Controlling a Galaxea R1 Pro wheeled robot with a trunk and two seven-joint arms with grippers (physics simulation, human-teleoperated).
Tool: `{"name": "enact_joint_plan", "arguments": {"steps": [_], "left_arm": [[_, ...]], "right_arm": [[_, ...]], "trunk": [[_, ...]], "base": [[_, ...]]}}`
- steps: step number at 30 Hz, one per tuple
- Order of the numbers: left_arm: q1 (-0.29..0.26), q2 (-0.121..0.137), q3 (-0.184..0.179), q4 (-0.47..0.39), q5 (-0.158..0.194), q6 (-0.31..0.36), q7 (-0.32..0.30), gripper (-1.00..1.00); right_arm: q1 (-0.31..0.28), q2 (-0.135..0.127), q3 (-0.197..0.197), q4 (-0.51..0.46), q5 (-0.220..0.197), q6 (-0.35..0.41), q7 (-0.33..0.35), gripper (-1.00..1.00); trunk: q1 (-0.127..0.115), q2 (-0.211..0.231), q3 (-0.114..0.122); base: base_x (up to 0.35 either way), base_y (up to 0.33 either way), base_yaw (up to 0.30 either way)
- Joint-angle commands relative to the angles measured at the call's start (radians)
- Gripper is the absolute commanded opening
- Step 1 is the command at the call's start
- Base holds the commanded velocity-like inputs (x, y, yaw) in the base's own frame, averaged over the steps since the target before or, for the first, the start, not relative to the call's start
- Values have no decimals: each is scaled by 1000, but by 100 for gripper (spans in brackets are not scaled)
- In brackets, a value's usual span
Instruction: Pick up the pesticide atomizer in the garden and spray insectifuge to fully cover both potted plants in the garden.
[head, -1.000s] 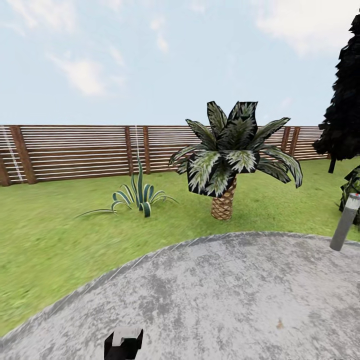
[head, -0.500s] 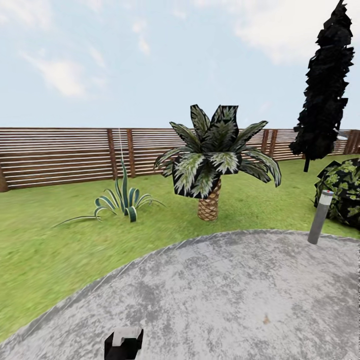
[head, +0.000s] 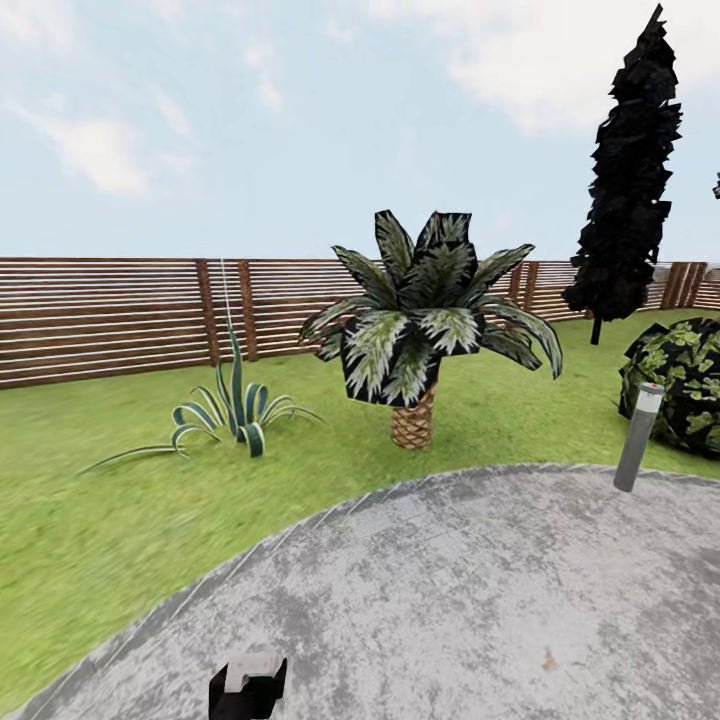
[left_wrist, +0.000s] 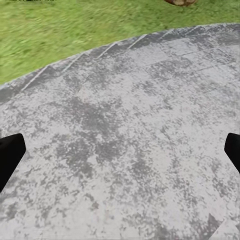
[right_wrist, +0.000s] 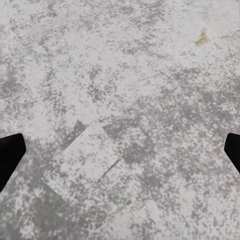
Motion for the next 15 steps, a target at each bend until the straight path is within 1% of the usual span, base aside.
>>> {"name": "enact_joint_plan", "arguments": {"steps": [1, 2, 6, 8, 15], "left_arm": [[-1, 0, -1, 1, 1, -3, -1, 100], [-1, 0, -1, 1, 1, -3, -1, 100], [-1, 0, -1, 1, 1, -3, -1, 100], [-1, 0, -1, 1, 1, -4, -1, 100], [-1, 0, -1, 1, 1, -3, -1, 100]], "right_arm": [[0, 0, -1, 0, -1, -3, 0, 100], [0, 0, -1, 0, -1, -3, 0, 100], [0, 0, -1, 0, -1, -3, 1, 100], [0, 0, 0, 1, -1, -3, 2, 100], [0, -1, 2, 2, -1, -4, 4, 100]], "trunk": [[1, -1, -1], [1, -1, -1], [1, -1, 0], [1, -1, 0], [1, -1, 0]], "base": [[266, 233, -13], [267, 233, -38], [267, 233, -197], [267, 233, -112], [267, 233, -20]]}}
